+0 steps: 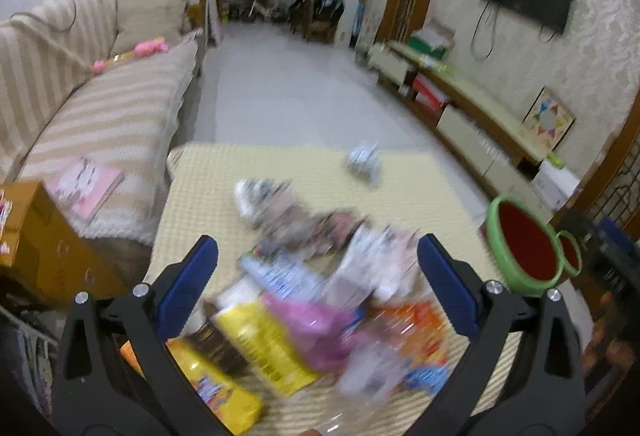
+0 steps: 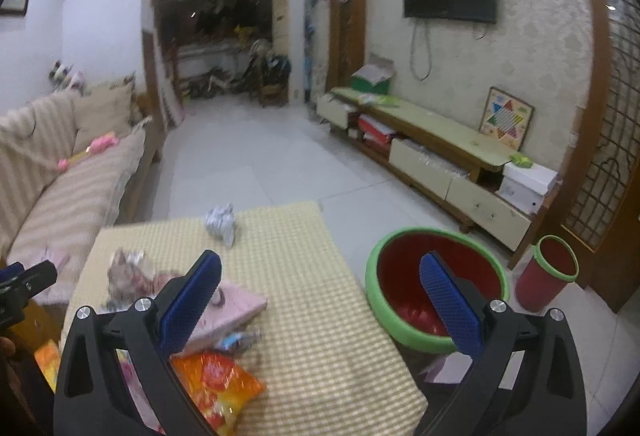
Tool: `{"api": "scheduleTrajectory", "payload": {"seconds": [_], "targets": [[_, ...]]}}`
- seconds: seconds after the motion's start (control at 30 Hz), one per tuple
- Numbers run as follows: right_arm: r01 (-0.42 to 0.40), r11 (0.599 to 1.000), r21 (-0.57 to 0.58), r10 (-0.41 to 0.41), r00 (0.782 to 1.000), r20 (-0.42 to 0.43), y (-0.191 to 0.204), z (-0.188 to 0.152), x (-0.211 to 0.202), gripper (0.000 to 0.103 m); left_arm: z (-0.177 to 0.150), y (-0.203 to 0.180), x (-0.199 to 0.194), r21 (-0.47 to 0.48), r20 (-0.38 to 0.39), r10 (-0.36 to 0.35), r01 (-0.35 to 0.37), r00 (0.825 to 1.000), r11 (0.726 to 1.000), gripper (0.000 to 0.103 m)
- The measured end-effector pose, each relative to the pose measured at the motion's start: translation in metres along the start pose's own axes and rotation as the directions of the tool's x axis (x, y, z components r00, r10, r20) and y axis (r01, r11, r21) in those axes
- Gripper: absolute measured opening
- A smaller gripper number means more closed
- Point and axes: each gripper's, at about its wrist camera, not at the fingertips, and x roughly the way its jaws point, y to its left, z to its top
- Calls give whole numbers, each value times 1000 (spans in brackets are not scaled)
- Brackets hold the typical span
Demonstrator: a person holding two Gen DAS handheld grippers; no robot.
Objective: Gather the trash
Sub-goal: 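Lower the left tool into the pile and grasp the yellow lemon-tea carton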
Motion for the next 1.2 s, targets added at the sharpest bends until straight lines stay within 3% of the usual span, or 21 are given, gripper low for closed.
{"api": "scheduleTrajectory", "payload": {"seconds": [0.2, 0.33, 0.47, 0.6, 0.7, 0.73, 0.8, 0.87, 0.93, 1.07, 1.2], "targets": [[-110, 992, -61, 101, 986, -134, 14, -15, 18, 96, -41, 57, 10, 17, -156, 76, -74, 985, 997, 98], [-143, 985, -95, 127, 980, -156, 30, -20, 22, 96, -73, 88, 16, -46, -278, 166, -185, 946, 982, 98], [-165, 980, -110, 145, 974, -173, 42, -21, 26, 96, -90, 112, 40, -223, -385, 131, -230, 914, 947, 98], [-177, 976, -125, 156, 974, -167, 49, -21, 21, 96, -96, 107, 66, -220, -439, 123, -239, 890, 946, 98], [-204, 972, -120, 183, 968, -170, 52, -20, 20, 96, -95, 105, 73, -224, -429, 122, -236, 895, 946, 86], [-229, 966, -120, 206, 962, -178, 55, -20, 20, 96, -94, 106, 75, -230, -426, 120, -236, 897, 944, 75], [-275, 954, -123, 249, 949, -191, 61, -20, 20, 96, -94, 110, 76, -261, -423, 96, -222, 901, 939, 71], [-345, 929, -132, 314, 927, -206, 72, -20, 20, 96, -95, 115, 75, -278, -414, 74, -204, 907, 939, 70], [-429, 895, -121, 395, 889, -233, 85, -19, 24, 91, -92, 114, 73, -292, -396, 54, -181, 917, 939, 69], [-590, 805, -58, 545, 775, -319, 115, -19, 39, 75, -82, 109, 62, -275, -340, 54, -154, 939, 949, 69], [-645, 760, -74, 578, 724, -375, 147, -21, 55, 70, -74, 101, 56, -224, -303, 79, -152, 950, 963, 69]]}}
